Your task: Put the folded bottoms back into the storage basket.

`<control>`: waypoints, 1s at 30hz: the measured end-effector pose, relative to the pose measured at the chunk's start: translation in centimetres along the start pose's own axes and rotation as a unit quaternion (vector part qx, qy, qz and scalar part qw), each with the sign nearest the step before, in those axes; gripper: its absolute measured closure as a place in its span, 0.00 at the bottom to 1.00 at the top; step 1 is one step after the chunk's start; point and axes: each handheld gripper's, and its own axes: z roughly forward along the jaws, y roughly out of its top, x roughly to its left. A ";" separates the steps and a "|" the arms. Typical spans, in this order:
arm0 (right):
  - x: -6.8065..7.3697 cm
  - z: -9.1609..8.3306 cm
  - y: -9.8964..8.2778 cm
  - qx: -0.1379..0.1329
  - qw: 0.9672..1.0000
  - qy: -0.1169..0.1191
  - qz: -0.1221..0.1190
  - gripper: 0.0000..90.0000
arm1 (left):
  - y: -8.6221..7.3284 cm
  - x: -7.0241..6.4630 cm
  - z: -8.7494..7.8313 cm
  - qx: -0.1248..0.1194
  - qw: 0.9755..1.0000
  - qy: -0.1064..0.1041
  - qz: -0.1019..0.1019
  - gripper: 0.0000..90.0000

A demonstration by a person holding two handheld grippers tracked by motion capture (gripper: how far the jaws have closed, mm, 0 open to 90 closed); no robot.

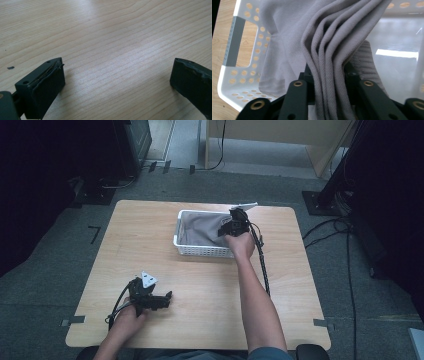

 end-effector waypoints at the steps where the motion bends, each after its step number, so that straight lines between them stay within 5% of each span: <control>1: 0.0 -0.1 0.0 0.000 1.000 -0.004 -0.006 0.71 | 0.0 0.0 0.0 0.000 1.000 0.000 -0.001 0.00; 8: 0.0 -2.0 0.9 -0.005 0.998 -0.041 -0.044 0.60 | 0.0 0.0 0.0 -0.001 1.000 0.000 0.000 0.00; 11: 0.0 -2.8 1.2 -0.010 0.998 -0.038 -0.043 0.60 | 0.0 0.0 0.0 -0.001 1.000 0.000 0.000 0.00; 18: 1.0 -5.2 2.7 -0.030 0.997 -0.023 -0.062 0.77 | 0.0 0.0 0.0 -0.002 1.000 0.001 0.000 0.00; 23: 1.8 -4.2 3.1 -0.018 0.998 -0.008 -0.067 0.85 | 0.0 0.0 0.0 -0.002 1.000 0.001 0.000 0.00; 30: 1.1 -0.1 2.9 0.008 0.997 -0.032 -0.070 0.89 | 0.0 0.0 0.0 -0.001 1.000 0.000 0.000 0.00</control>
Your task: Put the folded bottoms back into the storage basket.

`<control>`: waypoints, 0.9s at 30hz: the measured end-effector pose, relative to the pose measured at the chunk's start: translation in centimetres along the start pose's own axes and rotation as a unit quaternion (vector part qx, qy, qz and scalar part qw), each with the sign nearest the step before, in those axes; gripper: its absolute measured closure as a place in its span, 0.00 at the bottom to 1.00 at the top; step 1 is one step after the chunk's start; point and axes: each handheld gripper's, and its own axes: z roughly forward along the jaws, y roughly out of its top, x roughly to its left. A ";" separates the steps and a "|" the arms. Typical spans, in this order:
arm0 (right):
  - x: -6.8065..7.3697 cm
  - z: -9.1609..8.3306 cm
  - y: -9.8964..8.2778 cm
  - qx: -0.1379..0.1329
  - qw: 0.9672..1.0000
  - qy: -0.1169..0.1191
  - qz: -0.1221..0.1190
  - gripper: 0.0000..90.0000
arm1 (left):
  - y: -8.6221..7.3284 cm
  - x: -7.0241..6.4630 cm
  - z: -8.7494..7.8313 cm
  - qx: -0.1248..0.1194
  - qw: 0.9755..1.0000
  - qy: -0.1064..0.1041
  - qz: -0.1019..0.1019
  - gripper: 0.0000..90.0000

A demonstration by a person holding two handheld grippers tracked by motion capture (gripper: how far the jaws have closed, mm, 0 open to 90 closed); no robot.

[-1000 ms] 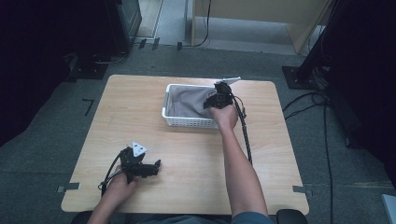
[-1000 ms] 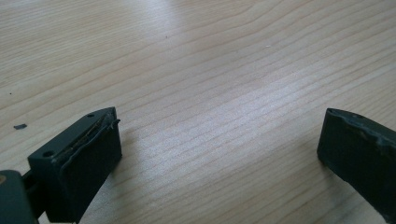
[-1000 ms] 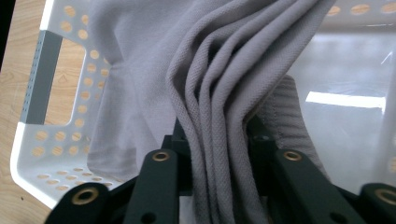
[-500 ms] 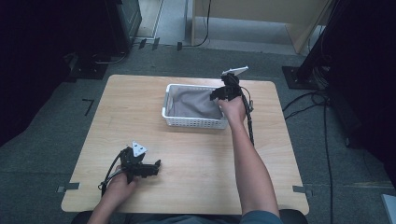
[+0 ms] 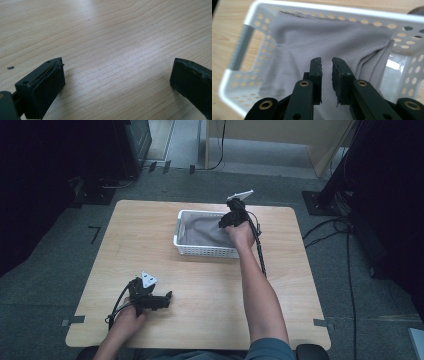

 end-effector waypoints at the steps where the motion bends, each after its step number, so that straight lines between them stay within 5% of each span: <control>1: 0.0 0.0 0.0 0.000 1.000 0.000 0.000 0.89 | 0.0 0.0 0.0 0.000 1.000 0.000 0.000 0.00; 16: -2.7 2.4 -1.4 0.020 0.999 -0.035 -0.009 1.00 | 0.0 0.0 0.0 0.000 1.000 0.000 0.000 0.00; 27: -1.5 3.6 -1.4 0.060 0.997 -0.033 -0.033 1.00 | 0.0 0.0 0.0 0.000 1.000 -0.002 0.000 0.00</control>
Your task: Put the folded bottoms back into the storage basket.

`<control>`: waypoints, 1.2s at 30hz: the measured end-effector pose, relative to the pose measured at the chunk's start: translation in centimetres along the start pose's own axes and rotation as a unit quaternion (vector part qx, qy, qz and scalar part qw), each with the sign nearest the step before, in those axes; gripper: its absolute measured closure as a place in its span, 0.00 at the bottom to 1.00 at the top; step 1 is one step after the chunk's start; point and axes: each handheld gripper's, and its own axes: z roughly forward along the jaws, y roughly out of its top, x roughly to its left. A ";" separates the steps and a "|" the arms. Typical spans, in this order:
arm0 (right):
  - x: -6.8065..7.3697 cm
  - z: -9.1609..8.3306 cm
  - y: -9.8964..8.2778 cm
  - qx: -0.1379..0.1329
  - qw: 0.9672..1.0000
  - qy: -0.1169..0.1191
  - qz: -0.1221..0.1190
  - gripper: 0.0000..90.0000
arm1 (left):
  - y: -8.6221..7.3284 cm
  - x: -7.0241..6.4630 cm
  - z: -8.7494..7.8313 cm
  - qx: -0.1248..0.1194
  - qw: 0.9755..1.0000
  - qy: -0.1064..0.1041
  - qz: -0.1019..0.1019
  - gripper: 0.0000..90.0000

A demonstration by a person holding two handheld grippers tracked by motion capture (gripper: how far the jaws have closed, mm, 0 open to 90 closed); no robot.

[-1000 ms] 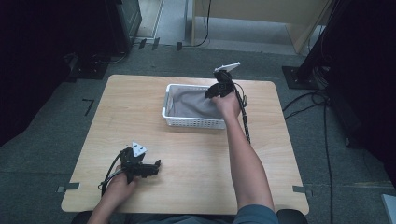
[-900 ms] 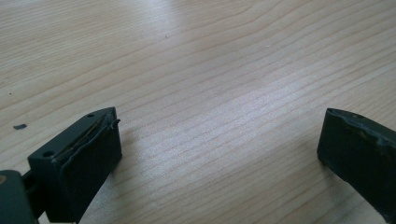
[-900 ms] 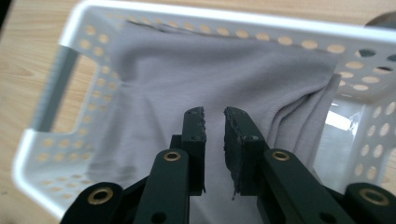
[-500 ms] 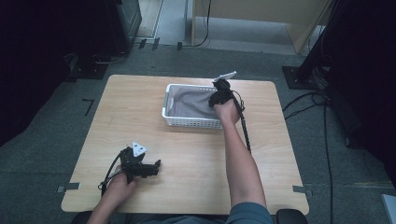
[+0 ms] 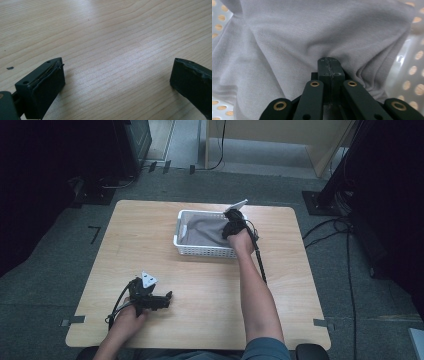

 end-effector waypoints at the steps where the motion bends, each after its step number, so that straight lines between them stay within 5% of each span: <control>1: 0.1 0.1 0.0 0.003 1.000 0.005 -0.002 1.00 | 0.0 0.0 0.0 0.000 1.000 0.000 0.000 0.00; 6: 0.4 0.2 0.1 0.002 1.000 0.009 -0.018 1.00 | 0.0 0.0 0.0 0.000 1.000 -0.001 0.001 0.00; 11: 0.1 -0.8 -0.3 -0.039 0.999 0.032 -0.015 0.96 | 0.0 0.0 0.0 0.000 1.000 -0.001 0.001 0.00; 20: 0.1 -2.7 -1.0 -0.078 0.996 0.035 -0.035 0.80 | 0.0 0.0 0.0 -0.001 1.000 -0.001 0.000 0.00; 26: 0.0 -4.3 -1.9 -0.106 0.991 0.040 -0.067 0.65 | 0.0 0.0 0.0 -0.001 1.000 -0.001 0.000 0.00; 36: 0.5 -6.0 -3.4 -0.134 0.985 0.042 -0.100 0.59 | 0.0 0.0 0.0 0.000 1.000 -0.001 0.001 0.00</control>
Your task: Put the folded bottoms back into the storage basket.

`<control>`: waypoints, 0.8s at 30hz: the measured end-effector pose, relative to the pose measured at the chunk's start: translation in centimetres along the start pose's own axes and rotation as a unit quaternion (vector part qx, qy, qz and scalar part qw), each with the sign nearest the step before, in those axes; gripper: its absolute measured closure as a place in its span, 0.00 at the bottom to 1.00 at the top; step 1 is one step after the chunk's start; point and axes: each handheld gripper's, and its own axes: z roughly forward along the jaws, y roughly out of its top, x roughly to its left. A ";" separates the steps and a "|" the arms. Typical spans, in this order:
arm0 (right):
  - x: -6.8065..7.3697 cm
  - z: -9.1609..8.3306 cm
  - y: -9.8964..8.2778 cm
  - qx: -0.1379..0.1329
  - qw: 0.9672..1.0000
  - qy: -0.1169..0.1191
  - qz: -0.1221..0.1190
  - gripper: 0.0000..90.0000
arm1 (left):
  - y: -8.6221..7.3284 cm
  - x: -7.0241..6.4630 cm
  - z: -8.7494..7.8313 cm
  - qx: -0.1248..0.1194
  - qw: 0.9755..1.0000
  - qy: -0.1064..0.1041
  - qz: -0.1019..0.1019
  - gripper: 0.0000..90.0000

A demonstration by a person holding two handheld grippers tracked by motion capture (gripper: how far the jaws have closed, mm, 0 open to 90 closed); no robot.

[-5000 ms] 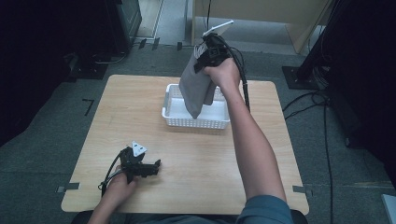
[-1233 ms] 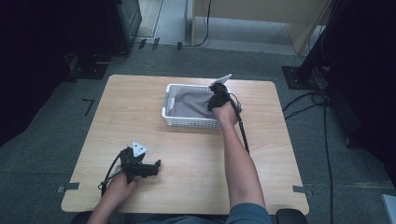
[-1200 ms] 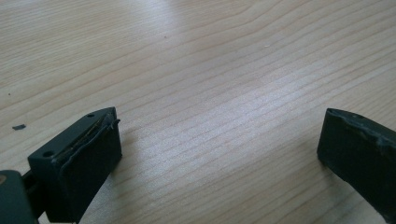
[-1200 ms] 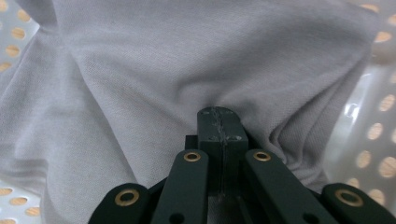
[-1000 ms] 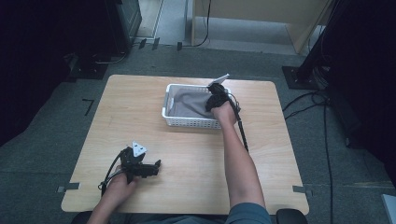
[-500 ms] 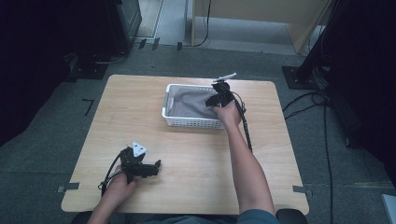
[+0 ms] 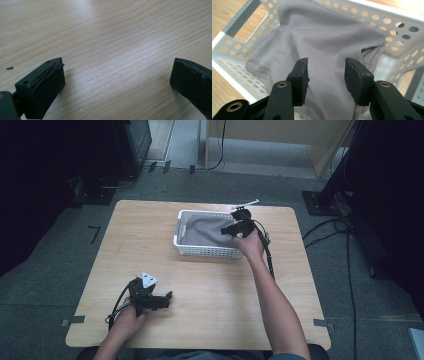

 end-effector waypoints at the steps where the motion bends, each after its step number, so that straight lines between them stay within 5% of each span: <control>1: 0.1 -0.3 -0.1 -0.002 1.000 0.002 0.000 0.59 | 0.0 0.0 0.0 -0.001 1.000 0.000 -0.001 0.00; 17: 2.2 -2.9 -2.3 -0.033 0.997 0.009 -0.063 0.56 | 0.0 0.0 0.0 -0.001 1.000 0.000 -0.001 0.00; 24: 2.6 -3.7 -3.6 -0.040 0.998 0.020 -0.051 0.57 | 0.0 0.0 0.0 -0.001 1.000 0.000 -0.001 0.00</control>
